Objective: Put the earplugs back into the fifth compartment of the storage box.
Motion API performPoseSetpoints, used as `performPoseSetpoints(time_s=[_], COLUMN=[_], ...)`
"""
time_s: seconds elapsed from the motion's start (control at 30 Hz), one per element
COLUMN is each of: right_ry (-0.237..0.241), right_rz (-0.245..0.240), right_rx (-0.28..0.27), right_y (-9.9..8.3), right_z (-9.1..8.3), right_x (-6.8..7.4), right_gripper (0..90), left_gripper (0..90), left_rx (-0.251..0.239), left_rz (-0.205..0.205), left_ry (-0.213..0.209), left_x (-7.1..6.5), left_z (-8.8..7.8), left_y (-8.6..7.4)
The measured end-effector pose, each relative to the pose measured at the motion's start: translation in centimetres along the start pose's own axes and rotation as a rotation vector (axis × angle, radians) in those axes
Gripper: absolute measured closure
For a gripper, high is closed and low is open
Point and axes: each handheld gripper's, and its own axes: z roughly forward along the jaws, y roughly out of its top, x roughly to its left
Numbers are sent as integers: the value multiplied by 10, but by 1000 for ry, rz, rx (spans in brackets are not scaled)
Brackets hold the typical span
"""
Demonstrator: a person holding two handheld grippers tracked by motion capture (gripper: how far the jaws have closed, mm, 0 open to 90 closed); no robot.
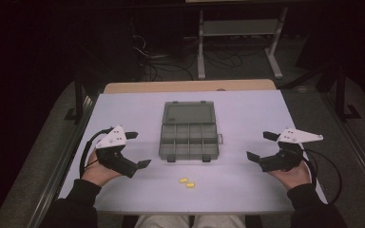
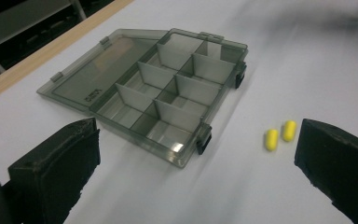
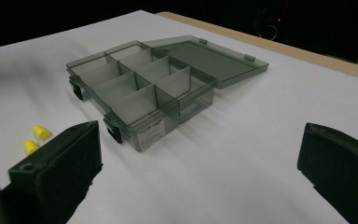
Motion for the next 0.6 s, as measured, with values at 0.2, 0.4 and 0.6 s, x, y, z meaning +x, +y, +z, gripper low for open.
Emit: performPoseSetpoints(time_s=[0.2, 0.4, 0.6], right_ry=[6, 9, 8], right_rz=[1, -2, -7], right_rx=[5, 10, 10], right_y=[0, 0, 0], right_z=[1, 2, 1], right_x=[0, 0, 1], right_gripper=[0, 0, 0], left_gripper=[0, 0, 0], left_rx=[26, 50, 81], left_rz=[21, 44, 64], left_ry=[-49, -81, -110], left_x=[-9, -16, -24], left_z=[17, 33, 45], left_y=[3, 8, 8])
